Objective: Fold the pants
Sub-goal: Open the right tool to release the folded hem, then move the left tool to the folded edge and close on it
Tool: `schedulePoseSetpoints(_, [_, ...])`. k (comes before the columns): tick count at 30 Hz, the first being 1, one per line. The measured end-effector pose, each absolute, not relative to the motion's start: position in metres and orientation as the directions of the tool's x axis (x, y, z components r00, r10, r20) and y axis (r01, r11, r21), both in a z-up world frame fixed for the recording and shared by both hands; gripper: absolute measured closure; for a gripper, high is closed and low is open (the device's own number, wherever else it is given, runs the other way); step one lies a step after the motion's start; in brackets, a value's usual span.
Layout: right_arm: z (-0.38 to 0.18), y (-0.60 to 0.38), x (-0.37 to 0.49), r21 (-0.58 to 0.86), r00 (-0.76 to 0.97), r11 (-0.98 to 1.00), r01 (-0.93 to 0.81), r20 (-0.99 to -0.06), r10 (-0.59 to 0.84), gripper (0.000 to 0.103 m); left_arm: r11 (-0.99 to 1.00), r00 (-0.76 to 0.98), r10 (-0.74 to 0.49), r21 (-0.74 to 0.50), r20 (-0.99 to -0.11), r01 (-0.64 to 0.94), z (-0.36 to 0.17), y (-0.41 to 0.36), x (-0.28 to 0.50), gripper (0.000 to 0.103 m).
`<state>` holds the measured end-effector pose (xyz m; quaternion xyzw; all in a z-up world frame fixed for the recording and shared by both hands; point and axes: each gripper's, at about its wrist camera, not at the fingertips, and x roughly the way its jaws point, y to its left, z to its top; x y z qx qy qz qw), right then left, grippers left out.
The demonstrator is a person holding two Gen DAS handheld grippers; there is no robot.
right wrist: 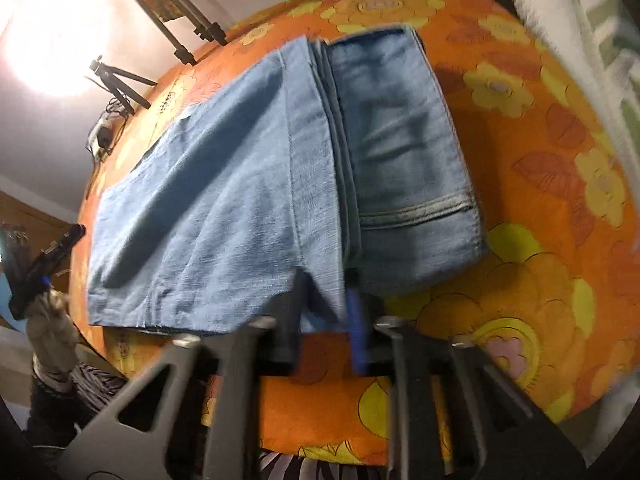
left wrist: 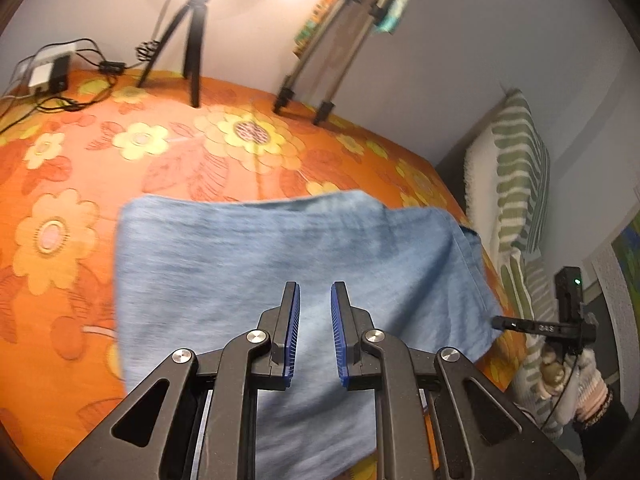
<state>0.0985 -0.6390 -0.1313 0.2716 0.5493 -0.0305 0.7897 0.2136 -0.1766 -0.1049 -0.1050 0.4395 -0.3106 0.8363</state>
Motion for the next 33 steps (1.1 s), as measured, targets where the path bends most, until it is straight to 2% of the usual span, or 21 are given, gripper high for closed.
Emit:
schedulePoseSetpoints(3, [-0.107, -0.634, 0.1, 0.341, 0.395, 0.884, 0.32, -0.896, 0.203, 0.093, 0.797, 0.445, -0.599, -0.442, -0.666, 0.411, -0.101, -0.165, 0.217, 0.089])
schedulePoseSetpoints(5, [-0.099, -0.63, 0.101, 0.246, 0.371, 0.921, 0.301, -0.92, 0.125, 0.093, 0.806, 0.462, -0.589, -0.439, -0.663, 0.396, -0.097, -0.154, 0.22, 0.089])
schedulePoseSetpoints(8, [-0.114, -0.623, 0.106, 0.19, 0.308, 0.936, 0.295, -0.947, 0.095, 0.092, 0.822, 0.486, -0.568, -0.431, -0.664, 0.372, -0.093, -0.139, 0.224, 0.089])
schedulePoseSetpoints(11, [-0.121, -0.613, 0.11, 0.082, 0.258, 0.962, 0.262, -0.966, 0.011, 0.087, 0.845, 0.511, -0.534, -0.403, -0.674, 0.351, -0.09, -0.12, 0.228, 0.089])
schedulePoseSetpoints(16, [-0.079, -0.614, 0.112, 0.057, 0.374, 0.963, 0.264, -0.926, -0.048, 0.084, 0.878, 0.523, -0.479, -0.39, -0.705, 0.278, -0.096, -0.081, 0.233, 0.089])
schedulePoseSetpoints(20, [-0.045, -0.589, 0.136, 0.14, 0.485, 0.974, 0.177, -0.874, 0.038, 0.084, 0.881, 0.501, -0.471, -0.41, -0.726, 0.234, -0.105, -0.062, 0.226, 0.089])
schedulePoseSetpoints(24, [-0.031, -0.538, 0.168, 0.203, 0.528, 0.978, 0.044, -0.836, 0.15, 0.084, 0.868, 0.47, -0.496, -0.426, -0.73, 0.255, -0.108, -0.061, 0.206, 0.089])
schedulePoseSetpoints(28, [-0.034, -0.476, 0.2, 0.256, 0.519, 0.964, -0.078, -0.815, 0.259, 0.084, 0.85, 0.436, -0.526, -0.448, -0.73, 0.277, -0.115, -0.068, 0.189, 0.082])
schedulePoseSetpoints(33, [-0.045, -0.411, 0.228, 0.289, 0.512, 0.939, -0.188, -0.787, 0.345, 0.084, 0.839, 0.425, -0.54, -0.42, -0.727, 0.346, -0.121, -0.083, 0.173, 0.082])
